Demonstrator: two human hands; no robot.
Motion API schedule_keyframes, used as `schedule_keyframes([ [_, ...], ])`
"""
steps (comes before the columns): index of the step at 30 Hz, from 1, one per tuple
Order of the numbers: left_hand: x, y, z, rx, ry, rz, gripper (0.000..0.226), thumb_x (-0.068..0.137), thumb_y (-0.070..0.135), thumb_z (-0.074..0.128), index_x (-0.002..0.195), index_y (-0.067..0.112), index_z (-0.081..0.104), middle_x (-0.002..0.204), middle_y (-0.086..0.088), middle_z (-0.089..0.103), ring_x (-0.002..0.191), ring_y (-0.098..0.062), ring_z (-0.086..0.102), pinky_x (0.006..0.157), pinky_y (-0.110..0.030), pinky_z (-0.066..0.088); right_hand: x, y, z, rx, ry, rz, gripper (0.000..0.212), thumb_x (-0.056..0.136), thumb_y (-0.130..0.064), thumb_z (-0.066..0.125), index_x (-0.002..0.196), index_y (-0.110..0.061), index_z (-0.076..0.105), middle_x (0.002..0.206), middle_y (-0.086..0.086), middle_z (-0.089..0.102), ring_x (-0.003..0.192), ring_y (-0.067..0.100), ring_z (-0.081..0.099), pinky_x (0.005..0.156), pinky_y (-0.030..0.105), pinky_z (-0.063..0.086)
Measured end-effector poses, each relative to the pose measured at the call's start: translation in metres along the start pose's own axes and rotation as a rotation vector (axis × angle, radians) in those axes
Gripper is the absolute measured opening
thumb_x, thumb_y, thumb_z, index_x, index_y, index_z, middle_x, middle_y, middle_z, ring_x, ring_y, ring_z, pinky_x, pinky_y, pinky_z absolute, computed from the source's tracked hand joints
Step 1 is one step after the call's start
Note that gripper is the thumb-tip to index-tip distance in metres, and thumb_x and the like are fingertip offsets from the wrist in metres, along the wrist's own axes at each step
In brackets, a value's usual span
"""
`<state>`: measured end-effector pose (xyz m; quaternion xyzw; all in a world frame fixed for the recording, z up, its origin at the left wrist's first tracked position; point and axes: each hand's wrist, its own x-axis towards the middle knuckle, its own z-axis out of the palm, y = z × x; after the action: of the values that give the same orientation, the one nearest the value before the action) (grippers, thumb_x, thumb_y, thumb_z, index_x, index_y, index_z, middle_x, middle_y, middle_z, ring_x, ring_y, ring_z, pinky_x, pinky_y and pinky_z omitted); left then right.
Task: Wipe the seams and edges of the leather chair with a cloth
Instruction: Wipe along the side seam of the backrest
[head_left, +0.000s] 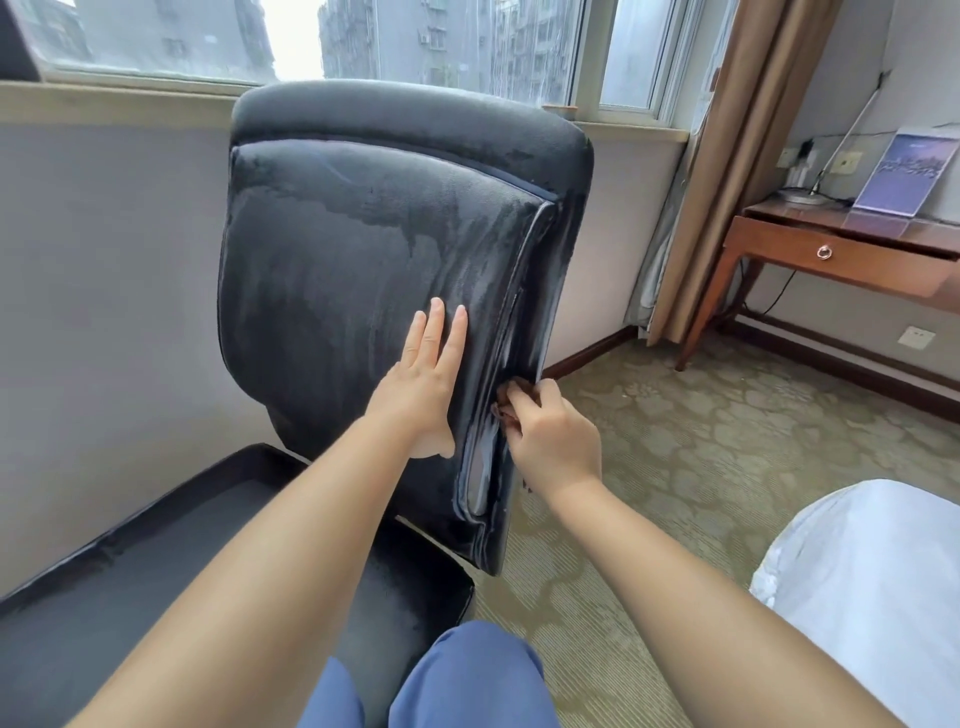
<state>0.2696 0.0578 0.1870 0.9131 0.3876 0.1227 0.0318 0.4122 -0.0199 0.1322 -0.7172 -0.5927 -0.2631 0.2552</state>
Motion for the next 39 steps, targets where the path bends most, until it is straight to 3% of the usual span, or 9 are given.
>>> schedule_keyframes([
  [4,-0.001,-0.003,0.002,0.022,-0.044,-0.019,0.140,0.069,0.010,0.081,0.139,0.024,-0.040,0.150,-0.002,-0.043,0.143,-0.024,-0.031,0.098,-0.027,0.045,0.014,0.003,-0.004,-0.032,-0.177,0.031,0.033,0.095,-0.019,0.049,0.127,-0.019,0.056,0.114,0.006,0.055,0.094,0.026,0.060,0.065,0.033,0.049],
  [6,-0.001,-0.007,0.003,0.029,-0.066,-0.036,0.140,0.070,0.011,0.081,0.140,0.026,-0.039,0.150,-0.002,-0.043,0.143,-0.024,-0.030,0.093,-0.026,0.047,0.021,0.001,-0.002,-0.030,-0.184,0.029,0.034,0.097,-0.020,0.044,0.130,-0.022,0.052,0.118,0.004,0.053,0.098,0.024,0.059,0.068,0.032,0.048],
  [11,0.000,-0.016,0.014,0.020,-0.100,-0.059,0.138,0.072,0.012,0.080,0.139,0.029,-0.039,0.149,-0.003,-0.044,0.144,-0.024,-0.028,0.095,-0.029,0.048,0.041,0.001,0.013,-0.034,-0.177,0.010,0.033,0.098,-0.021,0.045,0.130,-0.022,0.051,0.118,0.004,0.052,0.095,0.024,0.060,0.067,0.032,0.049],
  [15,0.007,-0.025,0.026,0.073,0.006,-0.062,0.128,0.077,-0.005,0.068,0.133,0.031,-0.041,0.152,-0.004,-0.040,0.147,-0.024,-0.021,0.106,-0.036,0.042,0.047,0.000,0.026,0.011,-0.160,0.034,0.033,0.098,-0.021,0.045,0.131,-0.021,0.051,0.116,0.006,0.052,0.089,0.025,0.060,0.066,0.032,0.049],
  [19,0.010,-0.030,0.038,0.124,0.091,-0.037,0.130,0.079,-0.002,0.070,0.130,0.030,-0.045,0.153,-0.006,-0.038,0.147,-0.025,-0.018,0.114,-0.034,0.033,0.026,0.000,0.039,0.046,-0.211,0.070,0.034,0.096,-0.021,0.046,0.130,-0.021,0.051,0.115,0.006,0.051,0.088,0.026,0.060,0.060,0.028,0.040],
  [23,0.011,-0.031,0.049,0.119,0.146,-0.026,0.140,0.078,0.000,0.072,0.120,0.032,-0.057,0.150,-0.004,-0.042,0.146,-0.025,-0.022,0.116,-0.037,0.030,0.007,0.003,0.052,0.025,-0.192,-0.007,0.029,0.076,-0.017,0.074,0.104,-0.018,0.067,0.090,0.003,0.060,0.062,0.021,0.061,0.042,0.025,0.037],
  [26,0.008,-0.029,0.053,0.137,0.153,-0.020,0.140,0.079,0.003,0.073,0.120,0.032,-0.057,0.150,-0.004,-0.042,0.147,-0.025,-0.021,0.110,-0.033,0.037,0.011,0.015,0.051,-0.005,-0.056,-0.120,0.031,0.065,-0.014,0.082,0.094,-0.017,0.072,0.082,0.001,0.063,0.054,0.018,0.059,0.037,0.022,0.038],
  [33,-0.001,-0.021,0.053,0.186,0.139,-0.028,0.134,0.081,0.003,0.068,0.121,0.028,-0.058,0.149,-0.008,-0.044,0.146,-0.025,-0.024,0.085,-0.021,0.041,0.059,0.023,-0.001,0.047,0.242,-0.102,0.033,0.085,-0.024,0.046,0.107,-0.013,0.068,0.091,0.006,0.063,0.069,0.022,0.063,0.043,0.028,0.050],
  [39,-0.005,-0.018,0.051,0.170,0.133,-0.029,0.134,0.080,0.002,0.068,0.121,0.029,-0.056,0.149,-0.007,-0.044,0.145,-0.025,-0.026,0.075,-0.018,0.036,0.018,0.007,0.024,0.096,0.098,-0.028,0.029,0.073,-0.014,0.075,0.101,-0.011,0.070,0.086,0.008,0.061,0.063,0.025,0.062,0.041,0.028,0.046],
])
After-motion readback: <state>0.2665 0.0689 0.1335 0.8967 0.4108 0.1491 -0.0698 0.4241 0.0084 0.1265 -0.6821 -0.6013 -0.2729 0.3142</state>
